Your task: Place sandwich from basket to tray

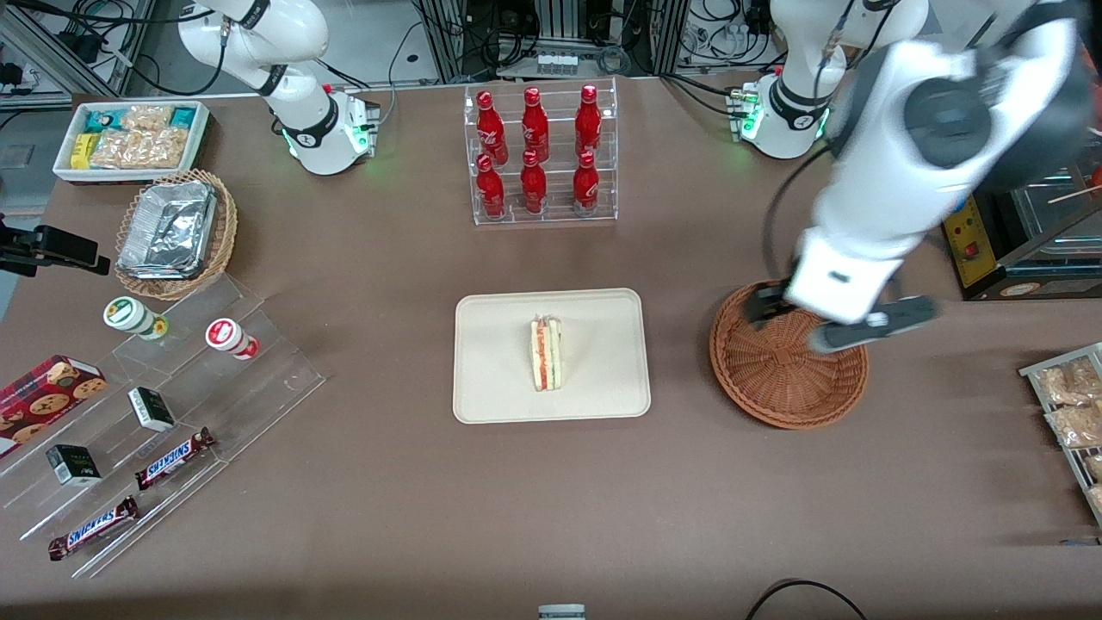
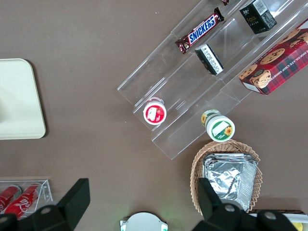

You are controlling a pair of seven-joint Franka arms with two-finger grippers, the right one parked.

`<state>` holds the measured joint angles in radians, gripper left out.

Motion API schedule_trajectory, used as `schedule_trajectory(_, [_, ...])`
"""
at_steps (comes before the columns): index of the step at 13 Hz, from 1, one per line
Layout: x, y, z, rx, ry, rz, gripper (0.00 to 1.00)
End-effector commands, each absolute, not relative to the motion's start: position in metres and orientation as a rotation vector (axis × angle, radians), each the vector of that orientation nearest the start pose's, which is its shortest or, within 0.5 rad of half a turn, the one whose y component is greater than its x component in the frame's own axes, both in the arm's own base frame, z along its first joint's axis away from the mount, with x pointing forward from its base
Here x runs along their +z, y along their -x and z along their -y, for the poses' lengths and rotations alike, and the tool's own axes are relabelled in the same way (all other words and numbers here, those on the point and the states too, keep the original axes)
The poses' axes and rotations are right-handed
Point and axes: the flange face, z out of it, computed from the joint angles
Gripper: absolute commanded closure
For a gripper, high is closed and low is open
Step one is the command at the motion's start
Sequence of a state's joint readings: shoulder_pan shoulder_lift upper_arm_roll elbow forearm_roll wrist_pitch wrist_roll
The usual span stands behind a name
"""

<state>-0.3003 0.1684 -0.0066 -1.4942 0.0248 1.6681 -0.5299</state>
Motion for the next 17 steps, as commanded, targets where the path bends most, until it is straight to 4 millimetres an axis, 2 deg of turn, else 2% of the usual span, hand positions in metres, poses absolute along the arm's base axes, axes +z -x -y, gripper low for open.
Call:
schedule_trajectory(1, [0.589,-0.561,0.135,0.039,3.158,0.193,0.00])
schedule_trajectory(5, [0.615,-0.532,0.061,0.000,3.189,-0.011,0.00])
schedule_trajectory(8, [0.619,-0.536,0.021,-0.032,3.179,0.015,0.00])
schedule_trajectory(11, [0.609,-0.549,0.014,-0.055,3.092,0.009,0.00])
schedule_trajectory(13, [0.617,-0.563,0.015,-0.076,3.098,0.003,0.00])
schedule_trajectory(15, [0.619,-0.563,0.015,-0.074,3.096,-0.015,0.00])
schedule_trajectory(17, [0.625,-0.560,0.010,-0.075,3.096,-0.120,0.00])
